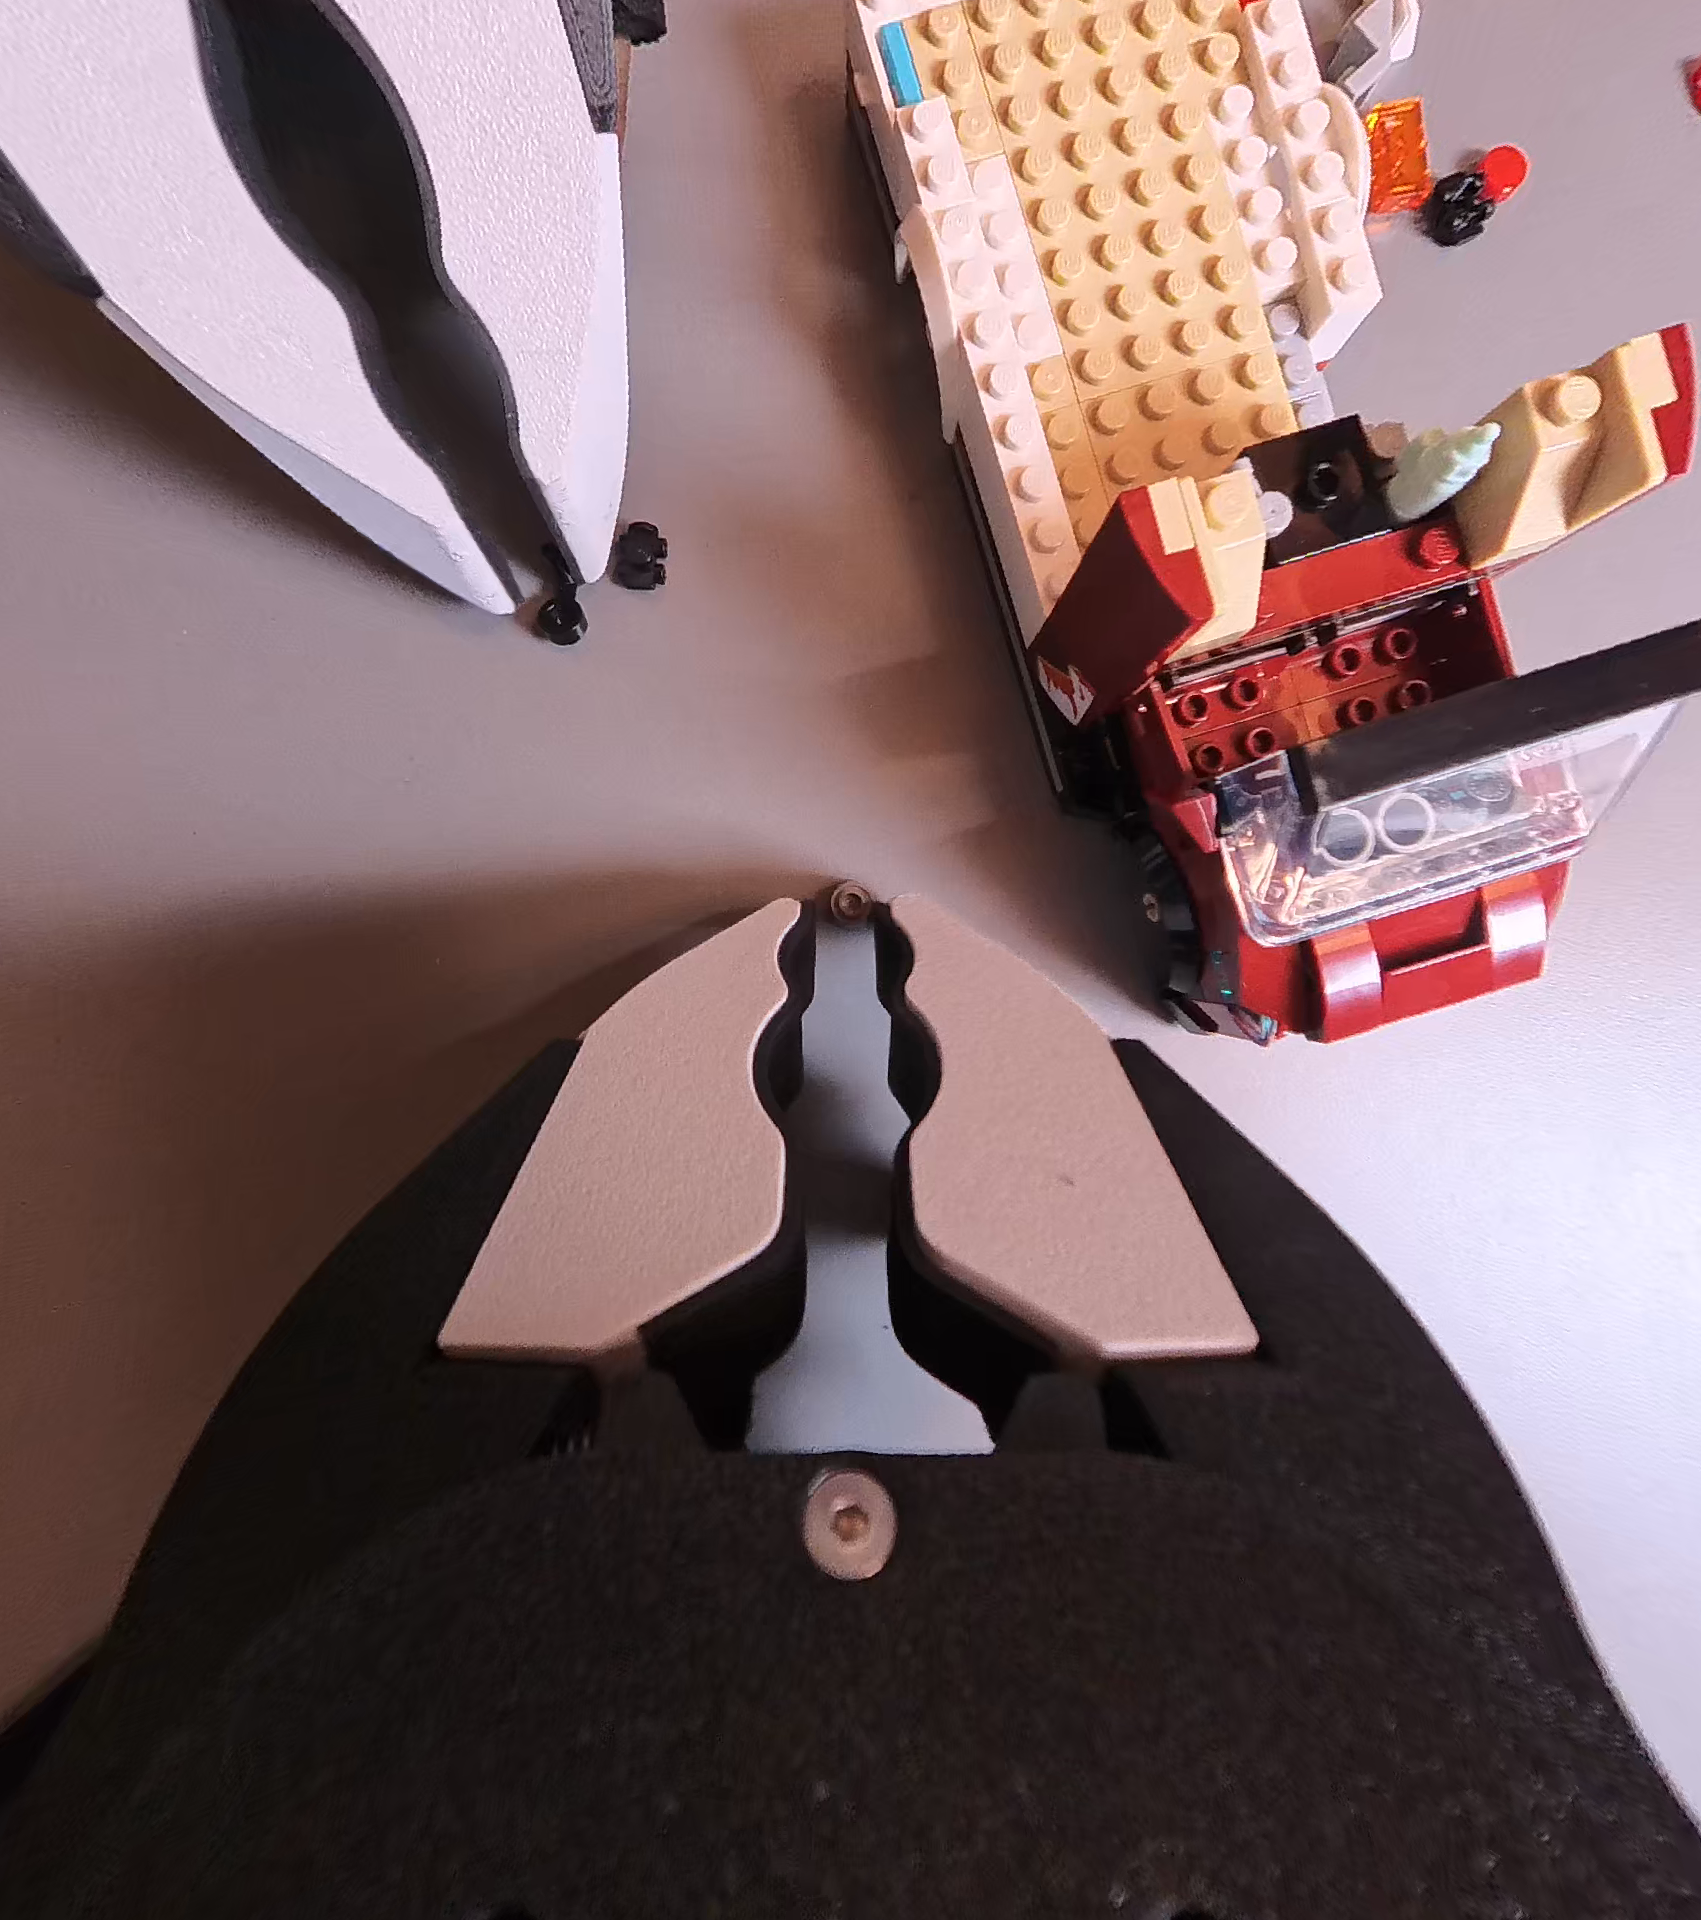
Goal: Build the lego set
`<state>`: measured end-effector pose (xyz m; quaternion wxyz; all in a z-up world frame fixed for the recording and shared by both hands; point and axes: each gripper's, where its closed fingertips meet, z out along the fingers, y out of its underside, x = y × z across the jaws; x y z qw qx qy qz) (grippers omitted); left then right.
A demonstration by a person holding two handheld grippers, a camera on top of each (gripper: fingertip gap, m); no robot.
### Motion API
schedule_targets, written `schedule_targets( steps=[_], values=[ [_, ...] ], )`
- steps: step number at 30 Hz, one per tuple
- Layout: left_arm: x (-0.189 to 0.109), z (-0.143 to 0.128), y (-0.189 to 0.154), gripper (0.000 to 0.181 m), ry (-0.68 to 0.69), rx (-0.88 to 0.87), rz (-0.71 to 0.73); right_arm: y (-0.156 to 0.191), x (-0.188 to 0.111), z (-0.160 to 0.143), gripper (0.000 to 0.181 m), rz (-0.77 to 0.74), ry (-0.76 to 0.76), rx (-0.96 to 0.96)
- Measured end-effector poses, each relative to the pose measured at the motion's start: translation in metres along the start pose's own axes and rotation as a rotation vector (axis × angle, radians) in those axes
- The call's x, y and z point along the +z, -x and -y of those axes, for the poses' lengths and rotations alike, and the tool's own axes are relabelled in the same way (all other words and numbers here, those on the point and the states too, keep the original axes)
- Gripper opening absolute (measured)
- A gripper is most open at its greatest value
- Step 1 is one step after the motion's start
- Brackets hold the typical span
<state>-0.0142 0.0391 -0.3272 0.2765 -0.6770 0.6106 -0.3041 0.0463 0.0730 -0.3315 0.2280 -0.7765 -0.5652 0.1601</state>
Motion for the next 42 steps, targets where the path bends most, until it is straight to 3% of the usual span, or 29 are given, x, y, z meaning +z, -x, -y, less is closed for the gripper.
schedule_targets(
  steps=[42],
  values=[
    [0.0017, -0.0022, 0.0033, 0.004, -0.003, 0.054, 0.041, 0.0017, -0.0002, -0.0006, 0.008, -0.010, 0.007, 0.019]
  ],
)
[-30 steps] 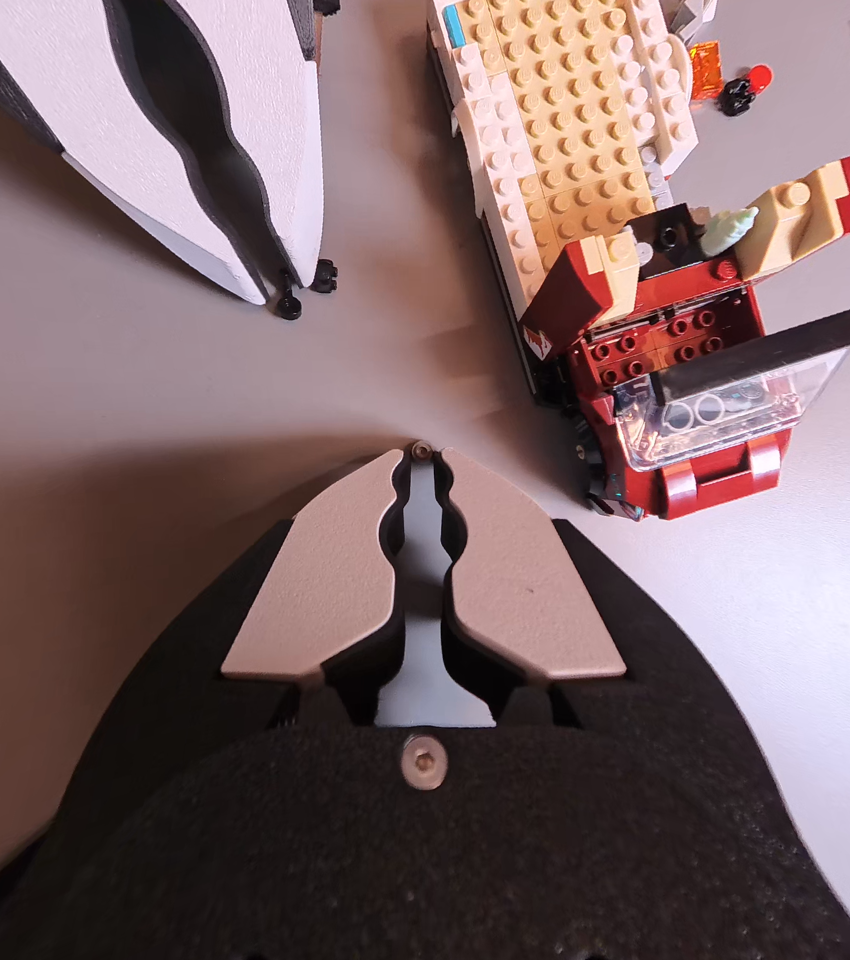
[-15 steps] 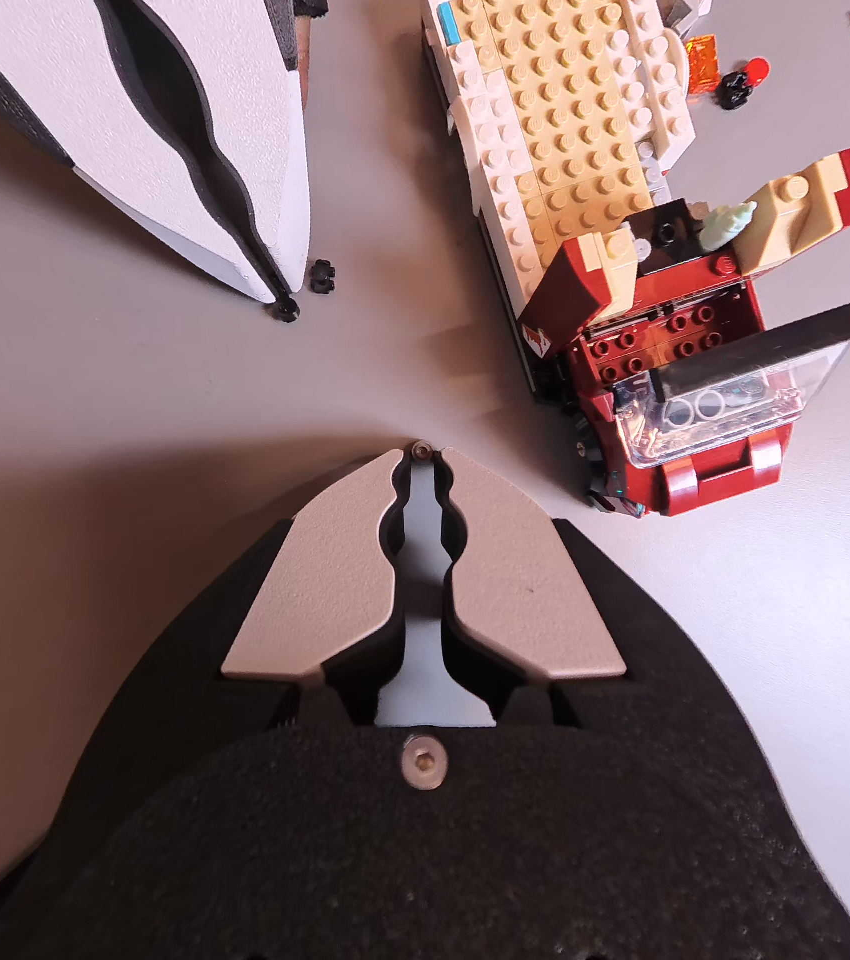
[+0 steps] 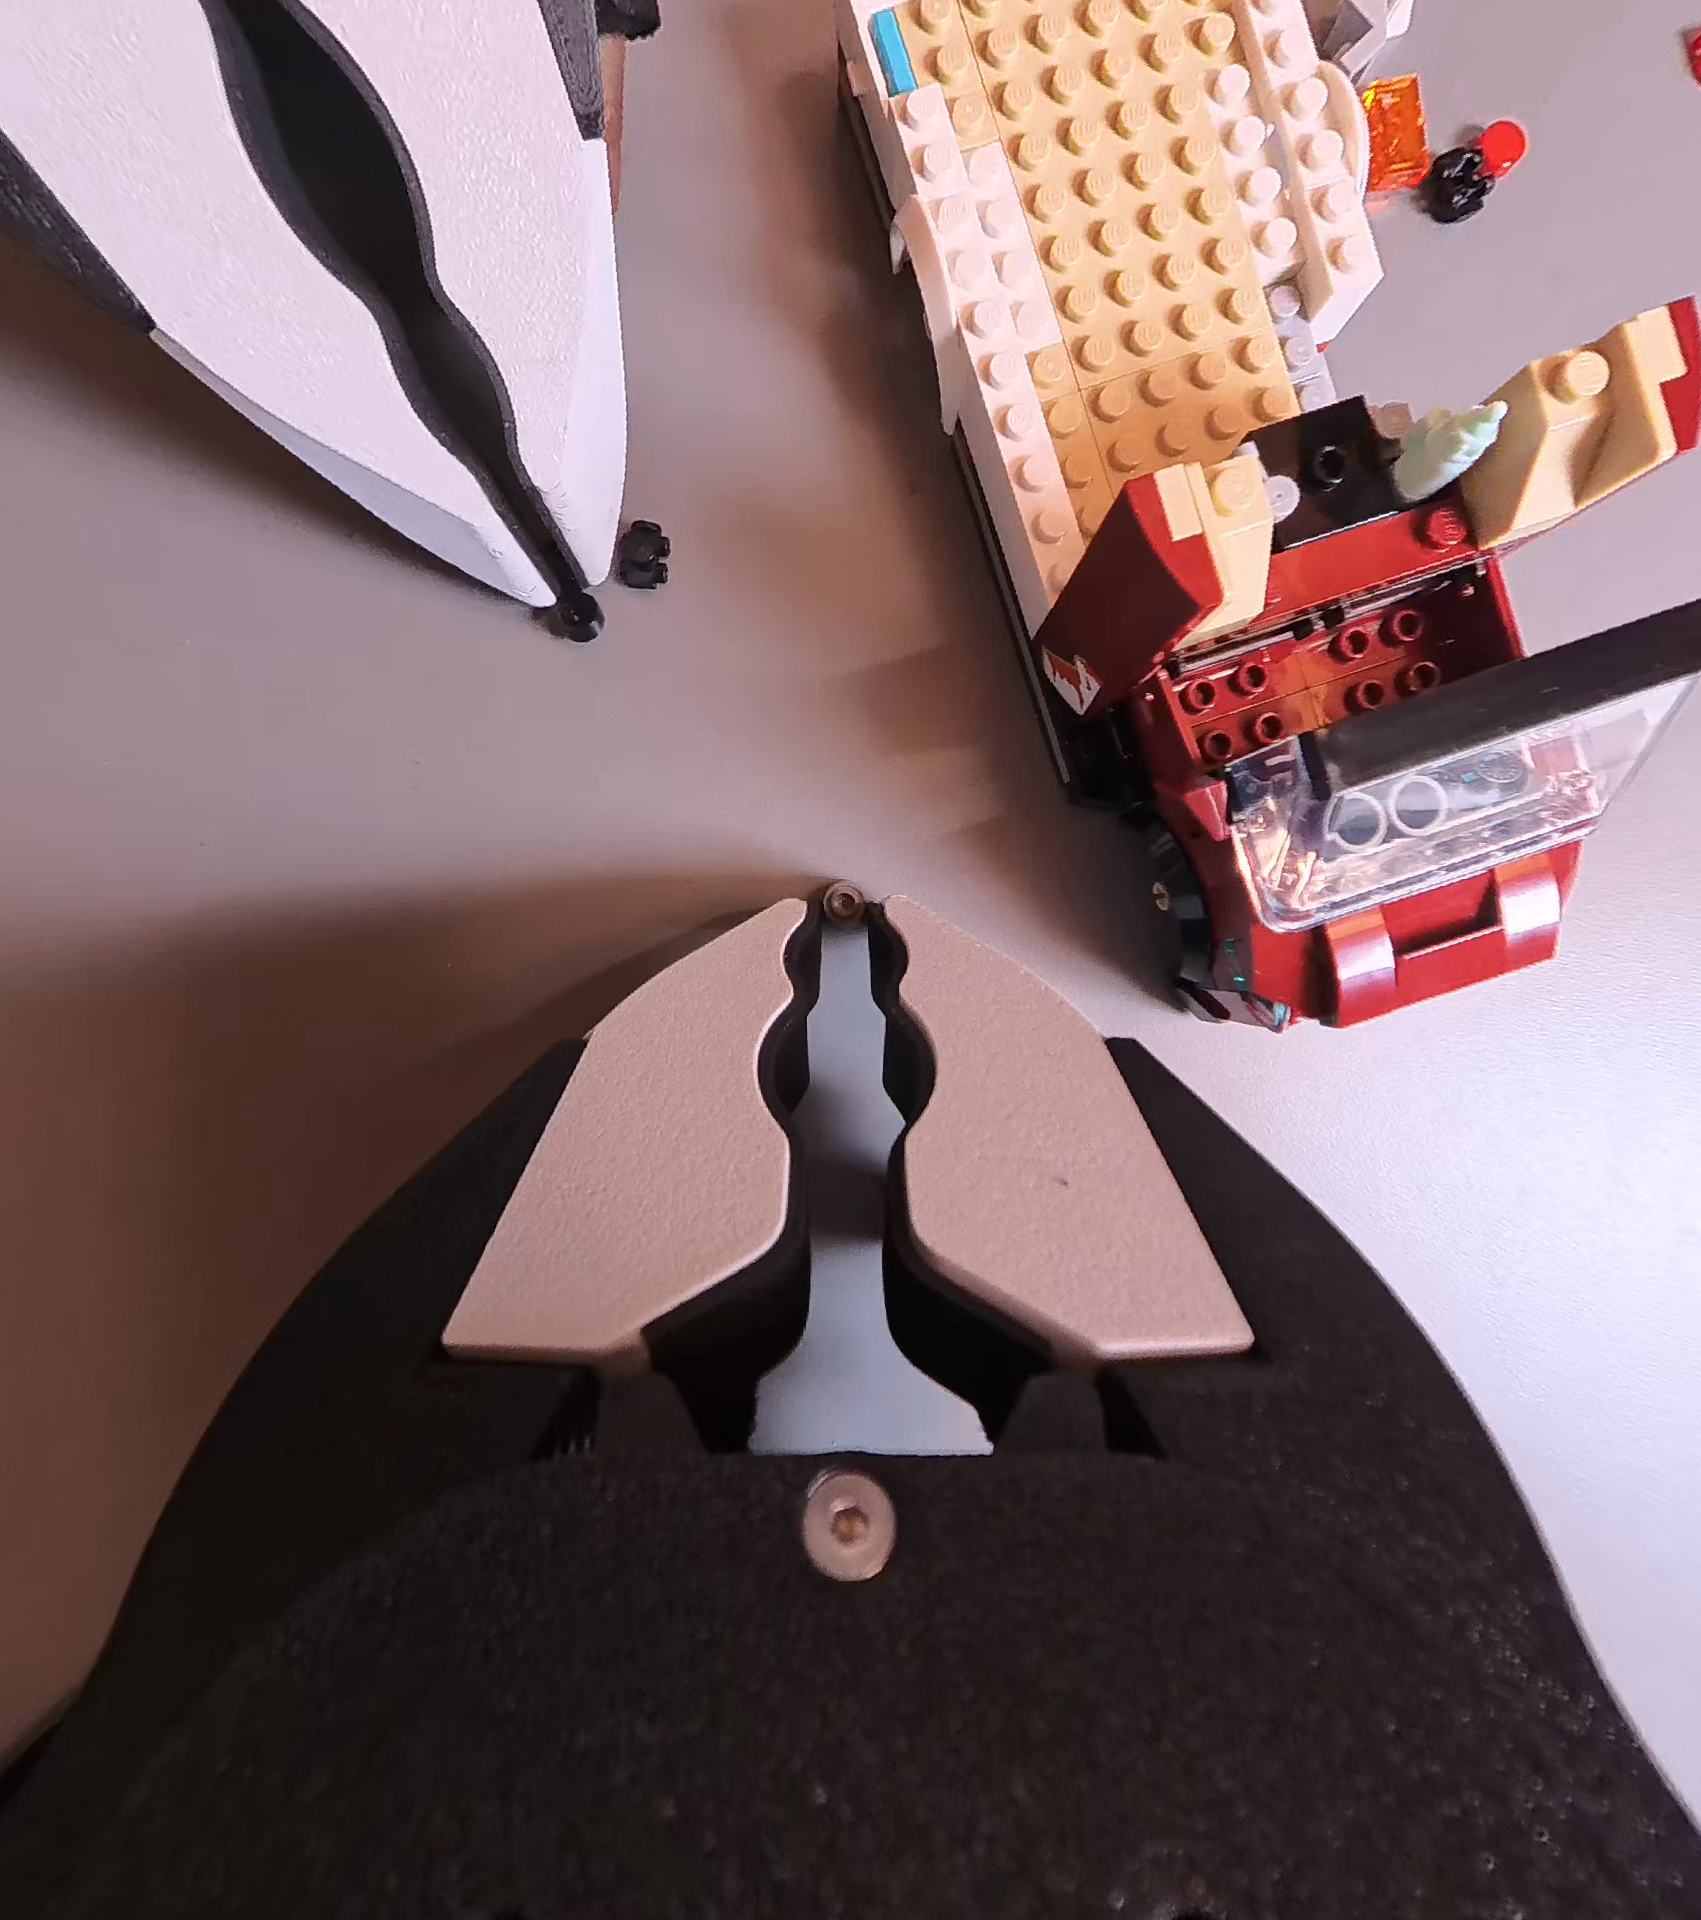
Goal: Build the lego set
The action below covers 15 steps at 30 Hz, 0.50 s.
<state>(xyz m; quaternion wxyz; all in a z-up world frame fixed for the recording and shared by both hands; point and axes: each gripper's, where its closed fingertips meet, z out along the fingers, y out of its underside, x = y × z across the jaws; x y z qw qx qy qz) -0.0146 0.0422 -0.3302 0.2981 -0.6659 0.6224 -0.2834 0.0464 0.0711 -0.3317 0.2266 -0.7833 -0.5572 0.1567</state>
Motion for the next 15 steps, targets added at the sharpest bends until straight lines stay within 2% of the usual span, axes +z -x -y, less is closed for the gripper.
schedule_targets(
  steps=[6, 9, 15],
  values=[
    [-0.001, 0.000, 0.001, 0.004, -0.003, 0.002, 0.009, 0.000, 0.000, -0.001, 0.009, 0.003, -0.001, 0.000],
    [-0.003, 0.004, 0.002, 0.003, -0.034, -0.003, 0.008, -0.003, -0.002, 0.001, 0.010, -0.041, -0.010, -0.033],
    [-0.017, 0.026, -0.001, 0.003, -0.185, -0.173, -0.120, 0.034, -0.026, 0.052, 0.016, 0.032, -0.311, -0.249]
  ],
)
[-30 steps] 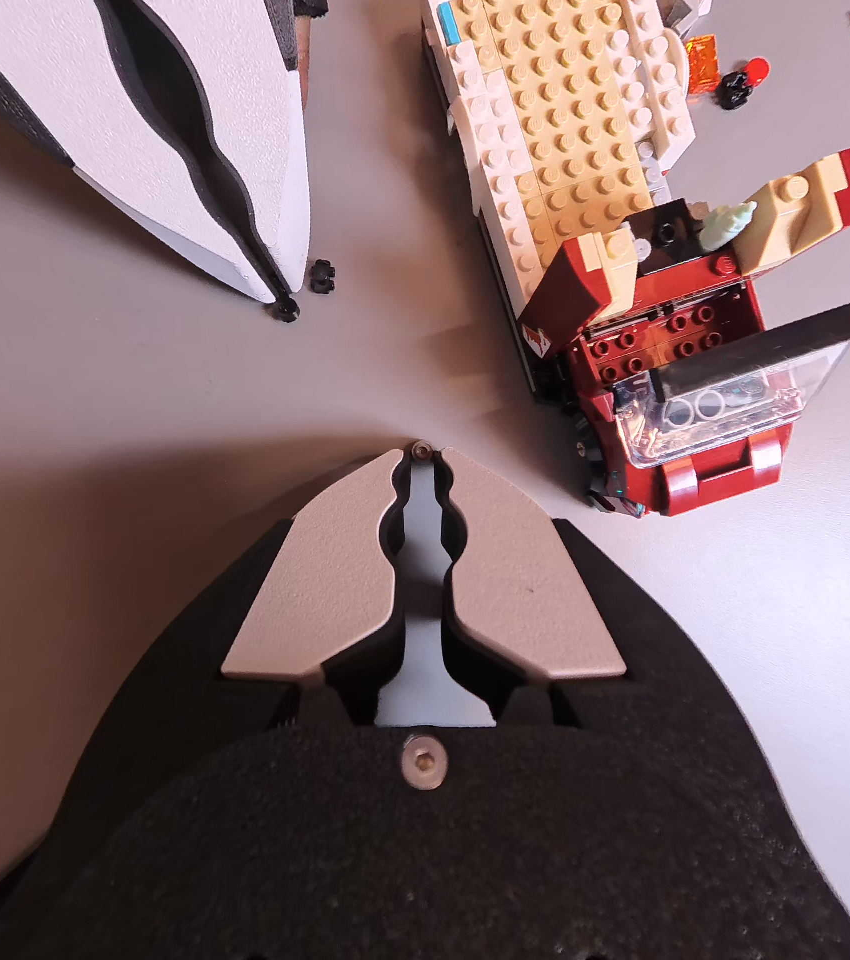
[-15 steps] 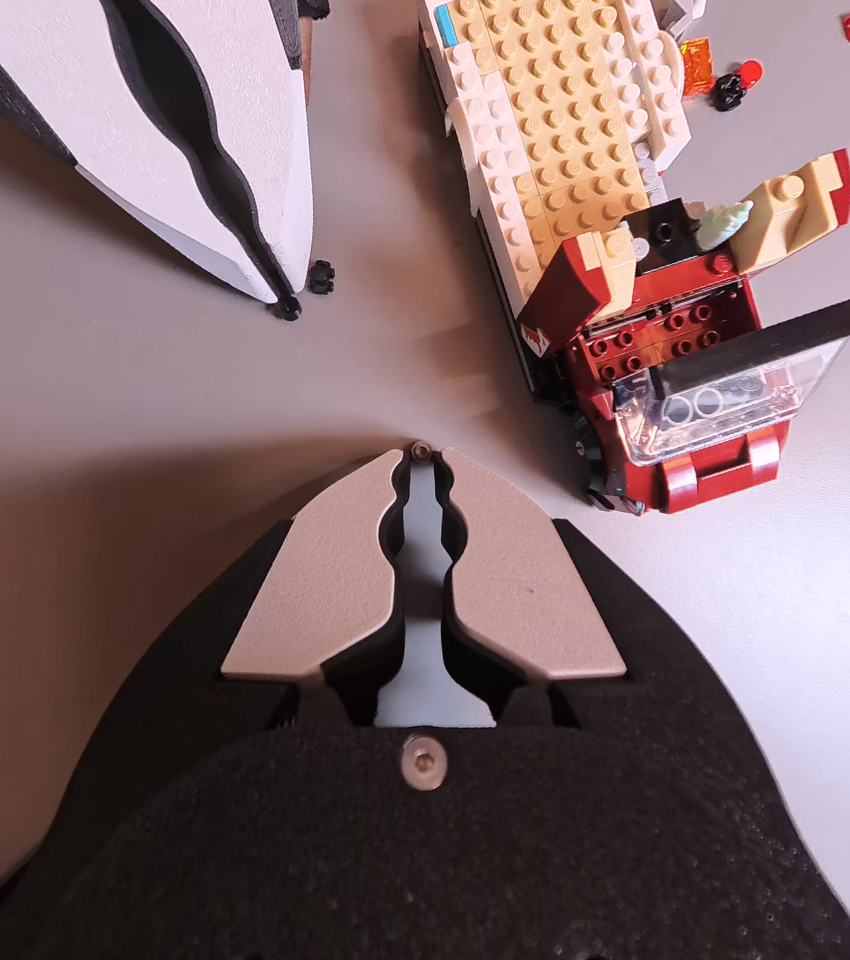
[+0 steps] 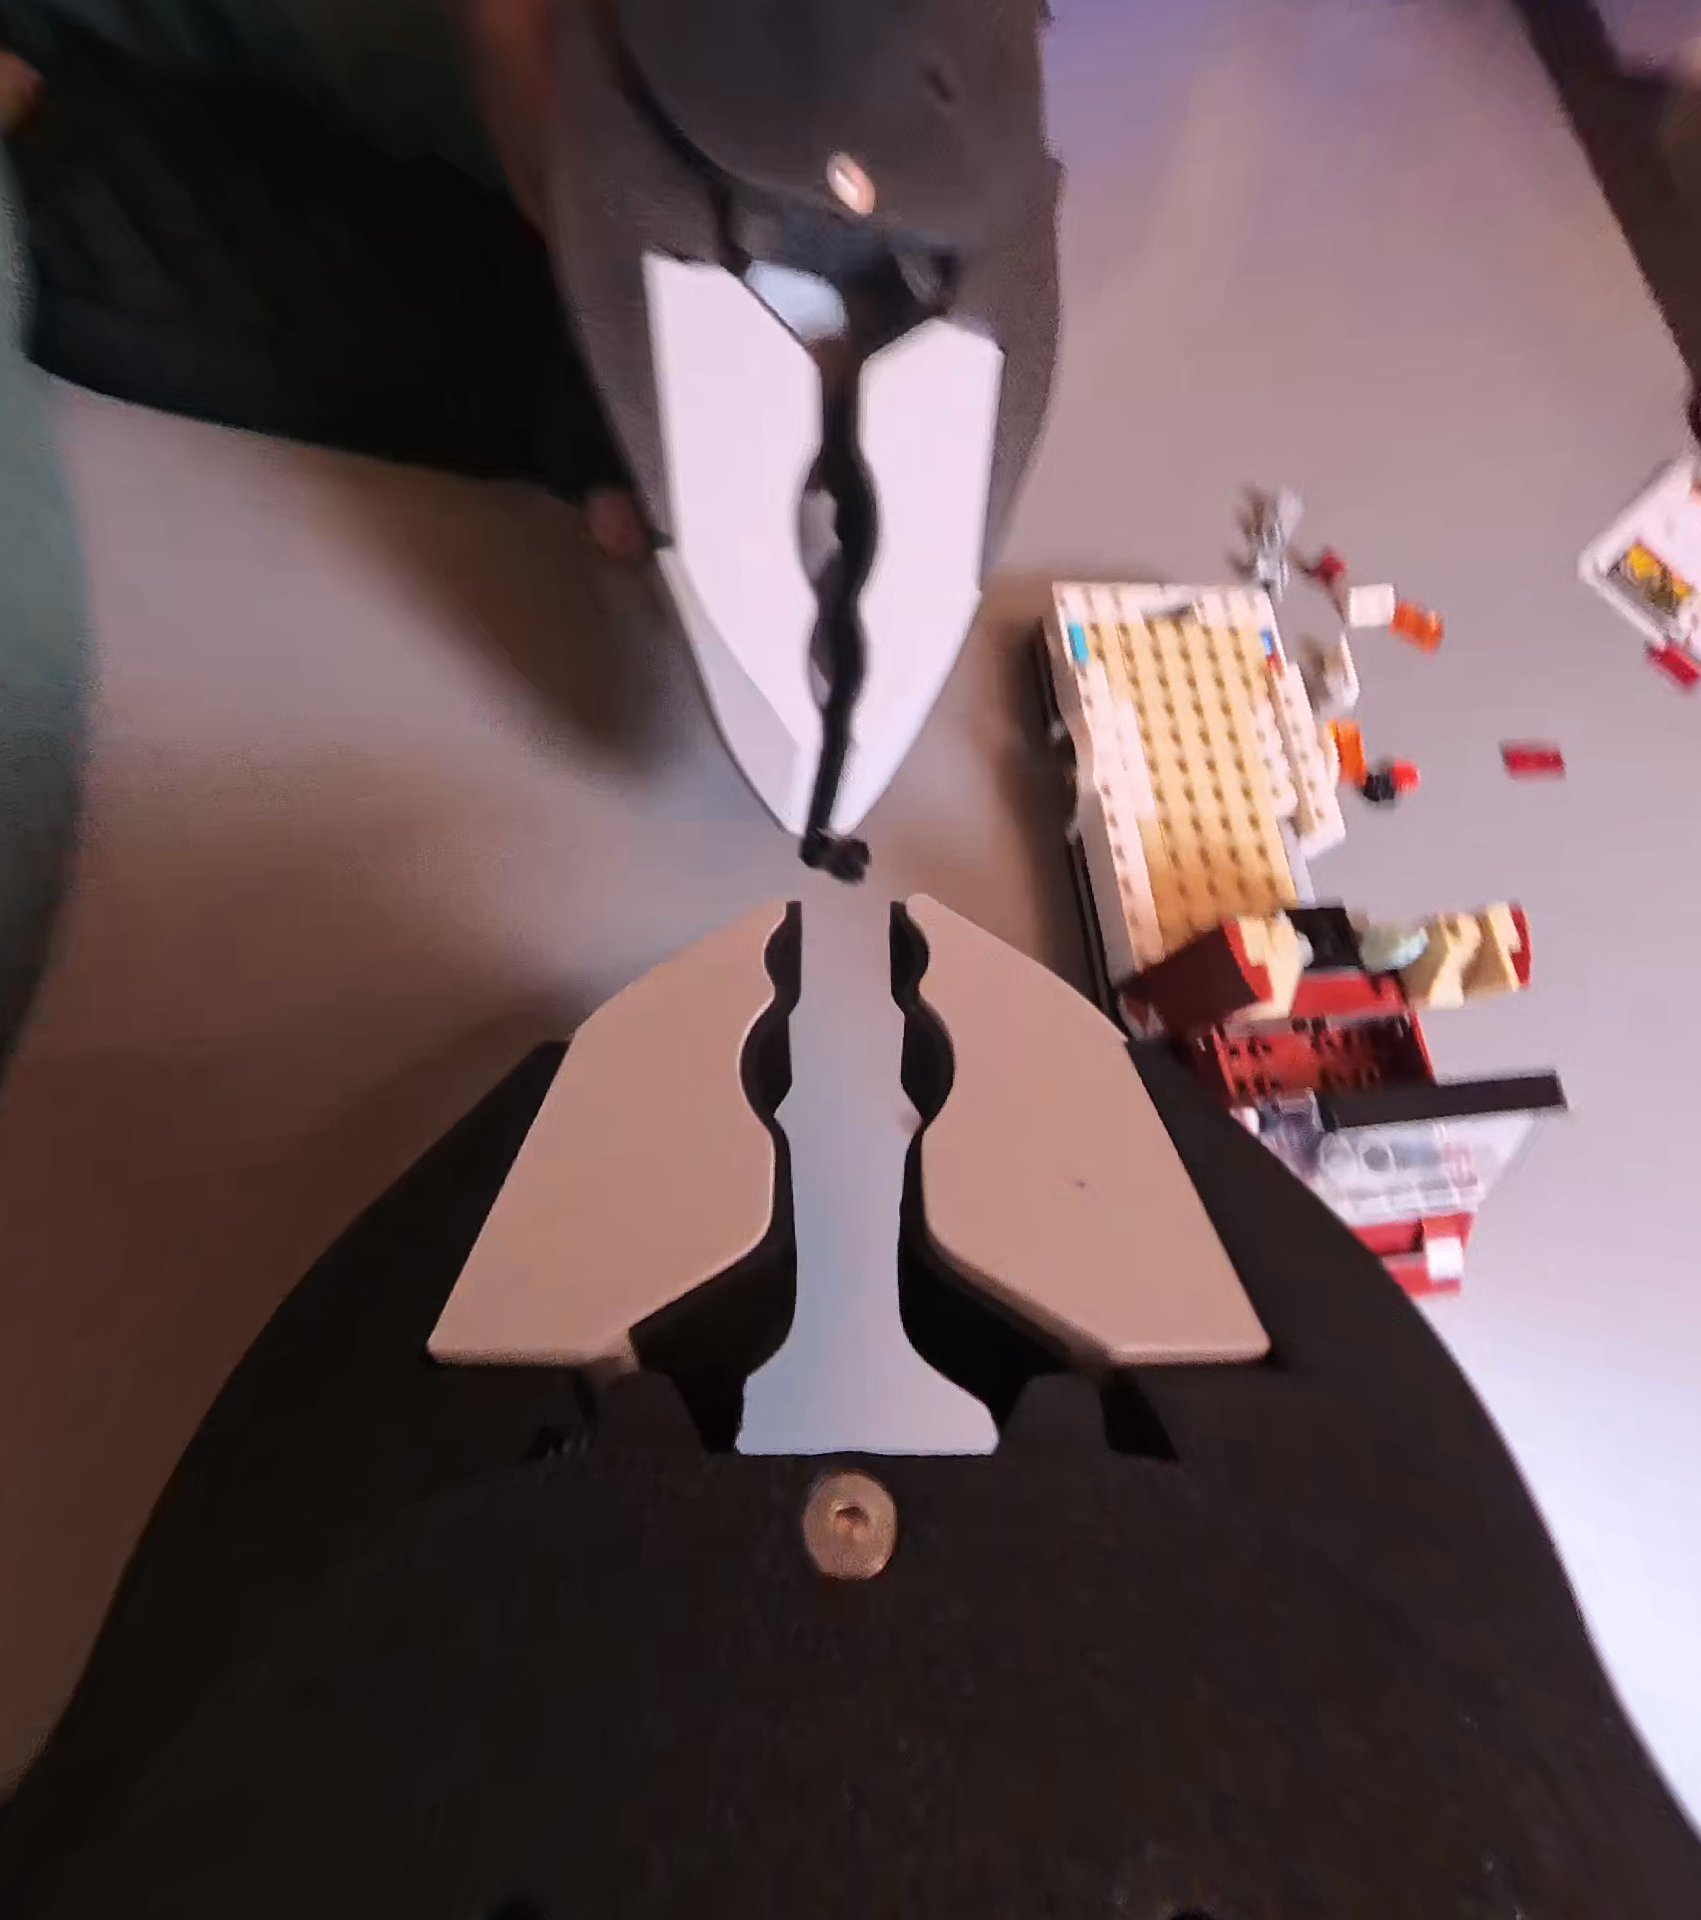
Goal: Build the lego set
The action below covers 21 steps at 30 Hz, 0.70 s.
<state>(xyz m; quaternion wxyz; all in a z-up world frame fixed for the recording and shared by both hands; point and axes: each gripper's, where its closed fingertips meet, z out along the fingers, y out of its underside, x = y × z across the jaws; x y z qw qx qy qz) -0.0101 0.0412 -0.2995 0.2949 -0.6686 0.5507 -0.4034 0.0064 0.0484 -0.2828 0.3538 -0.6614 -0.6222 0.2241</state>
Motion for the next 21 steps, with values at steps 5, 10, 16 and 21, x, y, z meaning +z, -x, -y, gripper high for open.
schedule_targets(
  steps=[5, 10, 16, 21],
  values=[
    [-0.007, 0.016, -0.011, 0.003, -0.099, -0.156, -0.150, 0.010, 0.007, 0.013, 0.016, 0.006, -0.083, -0.098],
    [-0.010, 0.019, -0.015, 0.003, -0.118, -0.200, -0.200, 0.014, 0.009, 0.020, 0.010, -0.004, -0.115, -0.151],
    [-0.012, 0.020, -0.020, 0.003, -0.125, -0.217, -0.238, 0.016, 0.008, 0.020, 0.008, 0.019, -0.125, -0.127],
    [-0.022, 0.019, -0.009, 0.020, -0.128, -0.028, -0.090, 0.007, 0.007, 0.012, 0.008, 0.100, -0.116, 0.140]
  ],
)
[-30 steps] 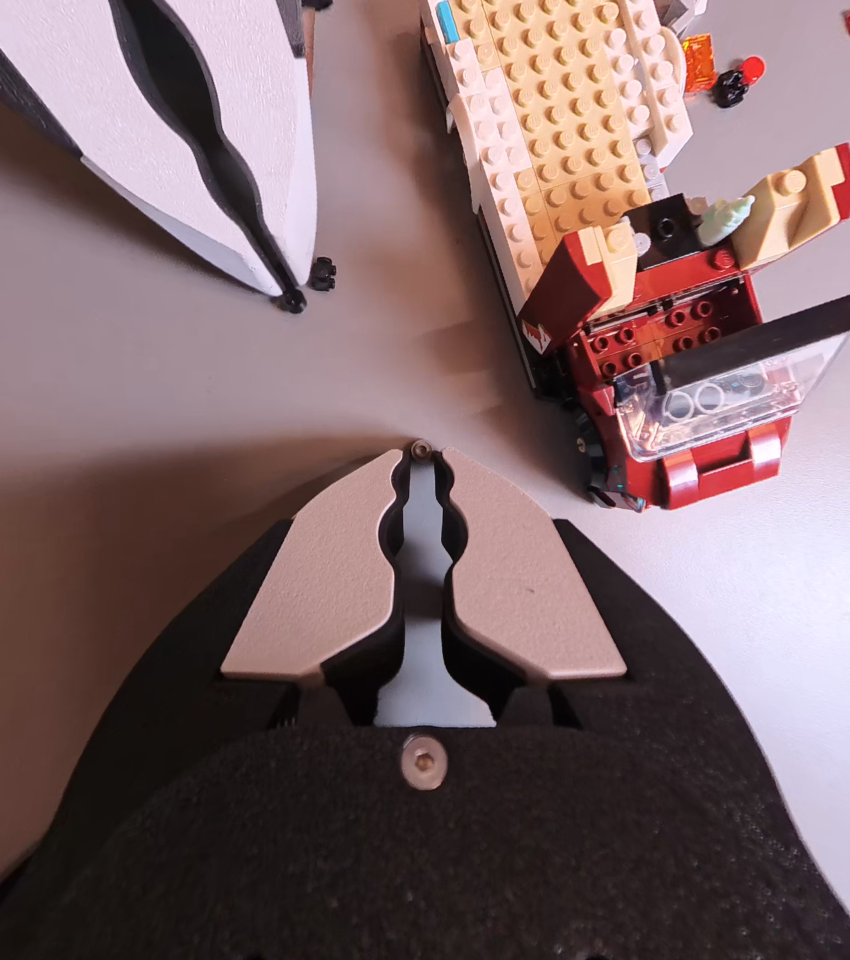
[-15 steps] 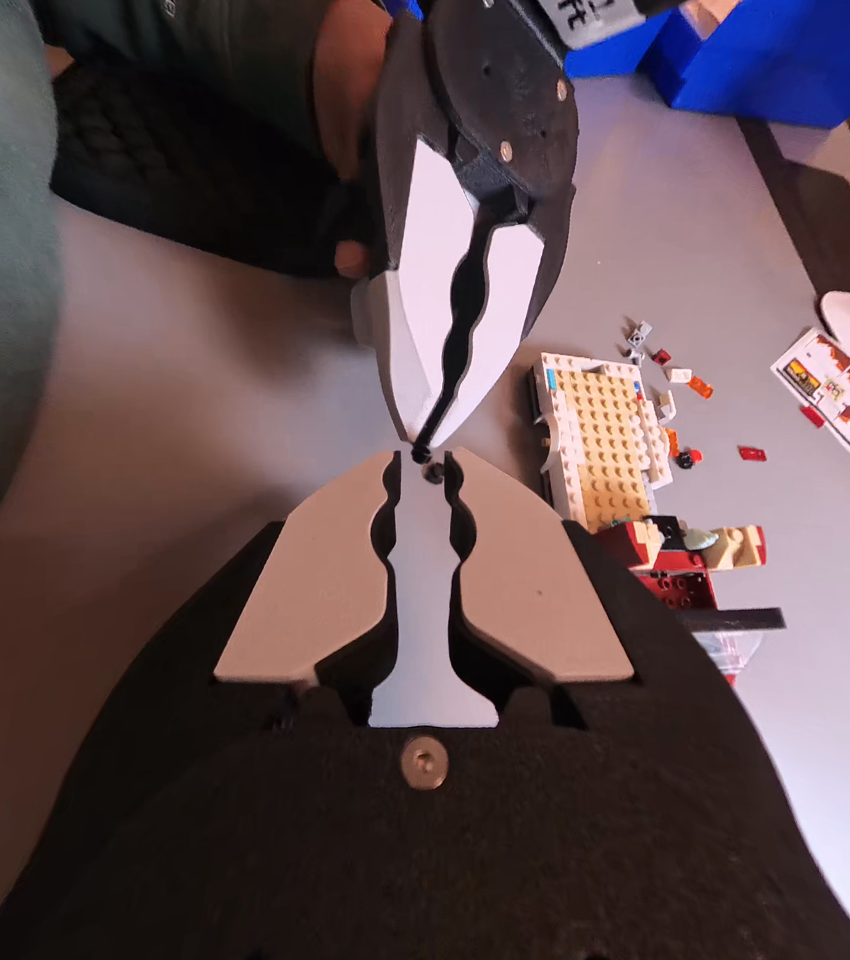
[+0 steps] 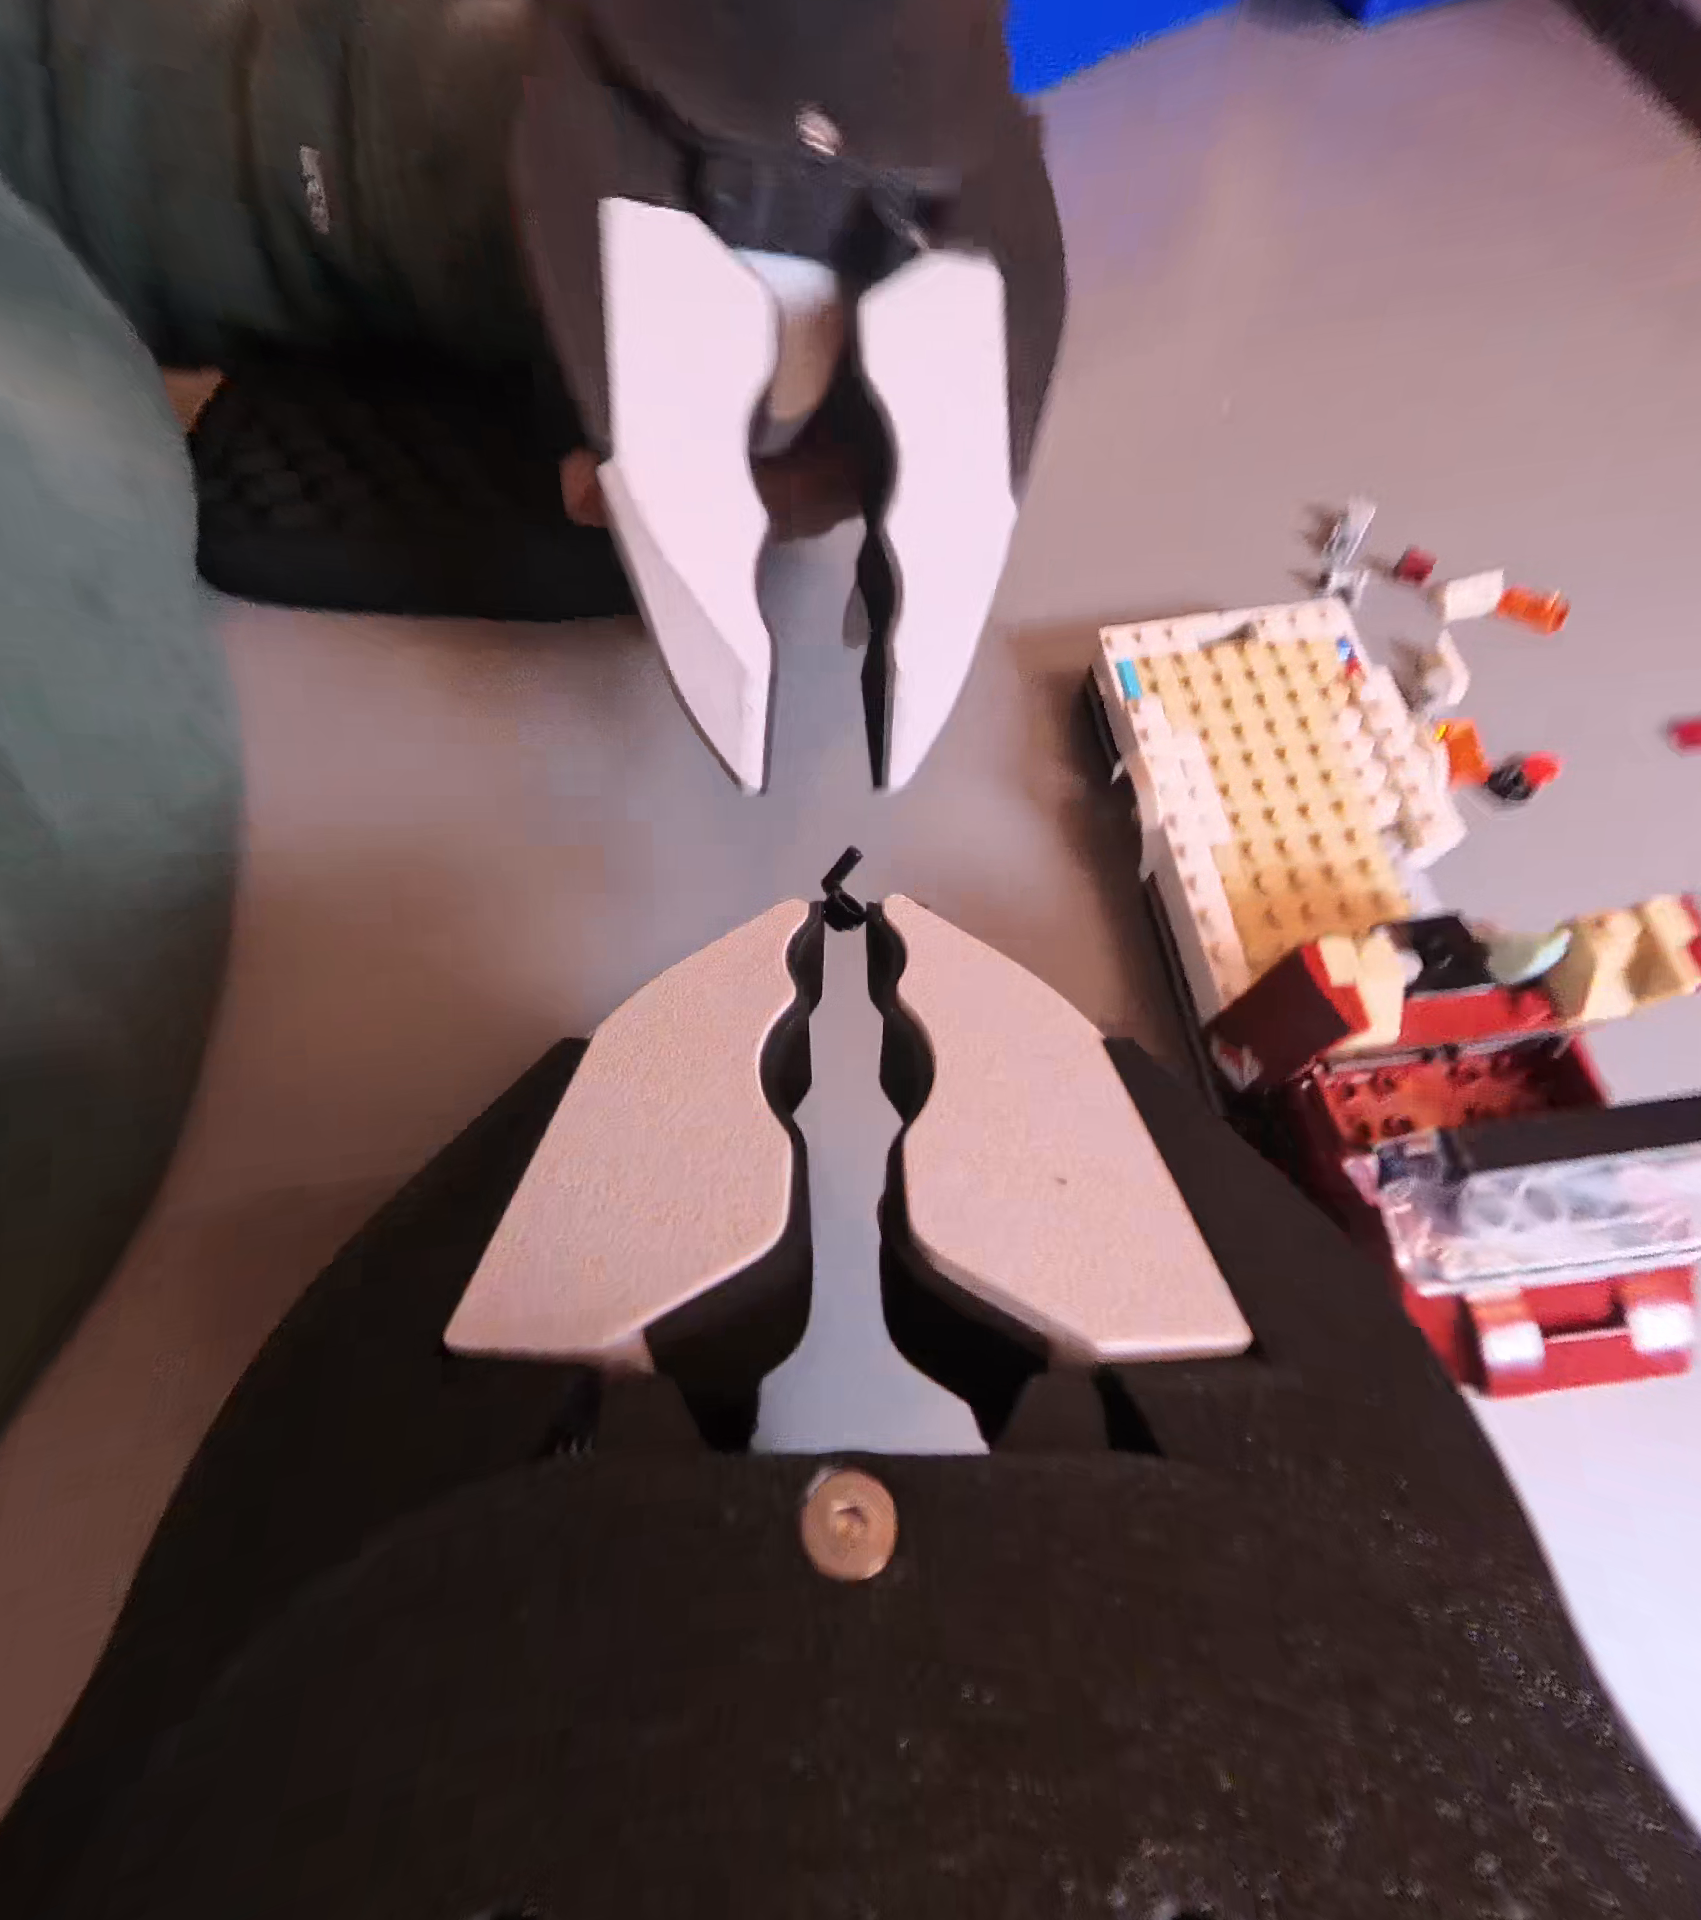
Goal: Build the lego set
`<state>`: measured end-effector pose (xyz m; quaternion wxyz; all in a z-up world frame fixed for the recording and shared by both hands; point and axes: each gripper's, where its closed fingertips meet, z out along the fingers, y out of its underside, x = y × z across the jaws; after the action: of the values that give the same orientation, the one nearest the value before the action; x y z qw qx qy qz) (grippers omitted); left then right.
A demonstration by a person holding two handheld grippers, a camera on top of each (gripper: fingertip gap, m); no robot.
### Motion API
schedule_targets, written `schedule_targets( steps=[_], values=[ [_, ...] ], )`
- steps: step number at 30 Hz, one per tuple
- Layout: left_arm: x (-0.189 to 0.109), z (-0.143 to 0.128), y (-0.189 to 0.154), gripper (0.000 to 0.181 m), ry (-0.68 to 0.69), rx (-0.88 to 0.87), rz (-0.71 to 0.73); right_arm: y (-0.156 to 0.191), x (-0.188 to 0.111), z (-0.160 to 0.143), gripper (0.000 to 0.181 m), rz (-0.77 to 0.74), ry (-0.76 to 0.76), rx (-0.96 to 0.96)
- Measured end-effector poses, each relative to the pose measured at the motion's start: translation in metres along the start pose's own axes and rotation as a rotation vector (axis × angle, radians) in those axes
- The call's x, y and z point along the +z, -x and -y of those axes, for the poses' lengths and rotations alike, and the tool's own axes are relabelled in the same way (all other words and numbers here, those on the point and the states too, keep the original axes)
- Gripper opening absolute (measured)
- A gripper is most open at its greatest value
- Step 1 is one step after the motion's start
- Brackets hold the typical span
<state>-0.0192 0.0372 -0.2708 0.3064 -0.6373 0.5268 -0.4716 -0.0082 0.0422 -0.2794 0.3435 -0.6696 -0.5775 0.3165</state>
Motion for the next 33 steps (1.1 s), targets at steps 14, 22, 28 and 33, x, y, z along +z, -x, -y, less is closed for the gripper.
schedule_targets(
  steps=[14, 22, 28, 33],
  values=[
    [-0.002, 0.004, 0.003, 0.007, 0.096, 0.698, 0.373, 0.005, 0.007, 0.014, 0.007, 0.345, -0.143, 0.719],
    [-0.002, 0.003, 0.004, 0.006, 0.142, 0.870, 0.449, 0.006, 0.007, 0.016, 0.007, 0.442, -0.179, 0.866],
    [-0.002, 0.000, 0.004, 0.005, 0.163, 0.920, 0.461, 0.008, 0.009, 0.016, 0.007, 0.480, -0.182, 0.907],
    [-0.003, 0.003, 0.003, 0.003, 0.134, 0.868, 0.446, 0.008, 0.006, 0.020, 0.009, 0.483, -0.210, 0.887]
  ],
)
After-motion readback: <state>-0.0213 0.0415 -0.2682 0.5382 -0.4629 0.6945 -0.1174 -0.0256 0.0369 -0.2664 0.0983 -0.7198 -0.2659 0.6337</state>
